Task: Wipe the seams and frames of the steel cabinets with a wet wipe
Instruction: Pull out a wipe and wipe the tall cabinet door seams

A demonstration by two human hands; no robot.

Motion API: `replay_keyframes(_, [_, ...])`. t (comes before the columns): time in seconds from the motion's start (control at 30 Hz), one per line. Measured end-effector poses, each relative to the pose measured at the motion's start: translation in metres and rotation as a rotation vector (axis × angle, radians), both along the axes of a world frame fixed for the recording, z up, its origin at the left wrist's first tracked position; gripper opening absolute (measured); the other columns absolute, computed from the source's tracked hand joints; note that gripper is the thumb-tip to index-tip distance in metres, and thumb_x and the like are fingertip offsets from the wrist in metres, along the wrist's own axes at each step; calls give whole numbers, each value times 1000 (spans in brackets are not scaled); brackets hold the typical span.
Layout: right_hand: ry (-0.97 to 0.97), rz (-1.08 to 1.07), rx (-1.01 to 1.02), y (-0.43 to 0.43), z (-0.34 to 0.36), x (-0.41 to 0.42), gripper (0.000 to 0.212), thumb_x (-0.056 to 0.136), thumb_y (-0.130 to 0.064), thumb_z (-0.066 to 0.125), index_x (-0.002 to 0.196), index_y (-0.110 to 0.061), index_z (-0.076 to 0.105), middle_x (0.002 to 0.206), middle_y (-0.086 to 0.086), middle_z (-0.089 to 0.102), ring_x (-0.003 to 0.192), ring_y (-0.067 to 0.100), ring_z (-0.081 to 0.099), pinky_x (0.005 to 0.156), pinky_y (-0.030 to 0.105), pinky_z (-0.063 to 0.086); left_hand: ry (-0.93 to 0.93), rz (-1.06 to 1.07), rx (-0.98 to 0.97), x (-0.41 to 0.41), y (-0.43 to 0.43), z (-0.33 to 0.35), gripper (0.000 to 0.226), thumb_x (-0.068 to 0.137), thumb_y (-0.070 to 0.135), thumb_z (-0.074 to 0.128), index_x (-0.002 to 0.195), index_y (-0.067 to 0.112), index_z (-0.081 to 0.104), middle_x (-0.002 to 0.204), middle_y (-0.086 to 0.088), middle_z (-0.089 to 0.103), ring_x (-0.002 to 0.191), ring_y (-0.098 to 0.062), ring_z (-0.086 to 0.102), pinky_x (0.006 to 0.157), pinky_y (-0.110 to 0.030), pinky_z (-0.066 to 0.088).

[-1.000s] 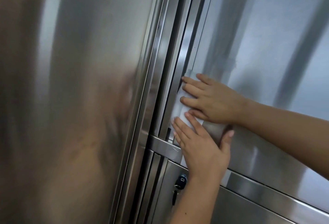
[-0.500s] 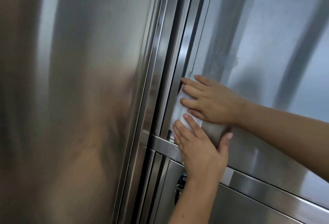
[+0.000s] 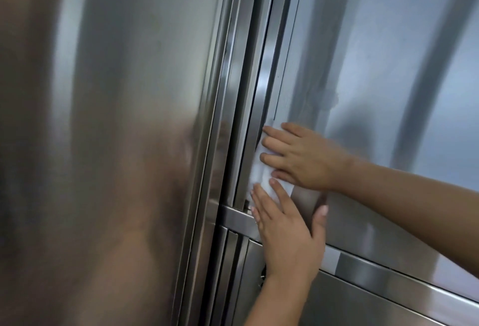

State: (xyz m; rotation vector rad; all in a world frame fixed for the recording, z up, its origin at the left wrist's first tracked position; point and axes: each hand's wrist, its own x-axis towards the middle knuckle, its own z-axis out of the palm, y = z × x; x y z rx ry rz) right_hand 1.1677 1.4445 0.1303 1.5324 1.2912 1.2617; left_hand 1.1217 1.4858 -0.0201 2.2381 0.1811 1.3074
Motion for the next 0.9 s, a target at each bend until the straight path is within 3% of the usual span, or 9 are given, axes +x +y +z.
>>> replay_keyframes(0.1, [-44, -30, 46, -4, 24, -3, 42, 87, -36, 37, 98, -7, 66, 108, 16, 63, 114, 34, 57, 92, 46, 30, -121, -15, 55, 3, 6, 18, 80, 94, 59, 9, 138, -3, 36, 139, -37, 32, 130, -46, 33, 99, -53, 21])
replay_keyframes(0.2, [-49, -36, 105, -15, 23, -4, 46, 87, -33, 37, 115, -9, 64, 122, 17, 61, 120, 36, 52, 101, 50, 23, -141, -44, 98, 2, 9, 18, 76, 95, 57, 9, 141, 1, 33, 143, -36, 23, 135, -45, 21, 101, -56, 16])
replay_keyframes(0.33, [-33, -61, 253, -33, -6, -9, 50, 89, -33, 34, 130, -12, 55, 139, 13, 48, 129, 34, 43, 107, 50, 15, -97, -25, 262, -2, 10, -4, 67, 95, 52, 20, 141, 6, 36, 144, -33, 27, 135, -43, 24, 100, -58, 22])
replay_keyframes(0.43, [-17, -79, 341, -46, -37, -17, 52, 86, -30, 35, 135, -16, 47, 146, 16, 38, 135, 34, 28, 110, 50, 8, -67, -55, 344, -8, 11, -24, 68, 96, 52, 11, 142, 8, 33, 146, -31, 24, 138, -39, 18, 110, -51, 15])
replay_keyframes(0.57, [26, -168, 404, -51, -90, -27, 58, 82, -32, 45, 139, -20, 39, 150, 17, 22, 137, 37, 21, 110, 51, 2, -10, -115, 402, -18, 16, -58, 66, 97, 52, 10, 144, 10, 30, 148, -28, 24, 139, -36, 17, 109, -48, 13])
replay_keyframes(0.67, [44, -218, 468, -45, -115, -35, 55, 83, -30, 38, 136, -20, 47, 148, 19, 29, 136, 38, 24, 109, 54, 6, 56, -89, 466, -25, 24, -74, 63, 96, 51, 20, 143, 11, 34, 147, -26, 29, 137, -35, 25, 102, -55, 28])
replay_keyframes(0.77, [58, -233, 579, -34, -117, -41, 51, 87, -32, 33, 130, -16, 55, 142, 18, 43, 132, 36, 30, 104, 58, 12, 58, -89, 485, -24, 33, -74, 63, 89, 48, 32, 141, 13, 35, 146, -24, 31, 137, -34, 25, 103, -54, 26])
replay_keyframes(0.9, [45, -242, 663, -17, -122, -42, 50, 89, -34, 35, 127, -9, 56, 138, 24, 45, 128, 44, 41, 105, 59, 11, 59, -147, 454, -25, 42, -79, 56, 90, 44, 34, 136, 13, 44, 149, -21, 28, 138, -31, 21, 99, -58, 23])
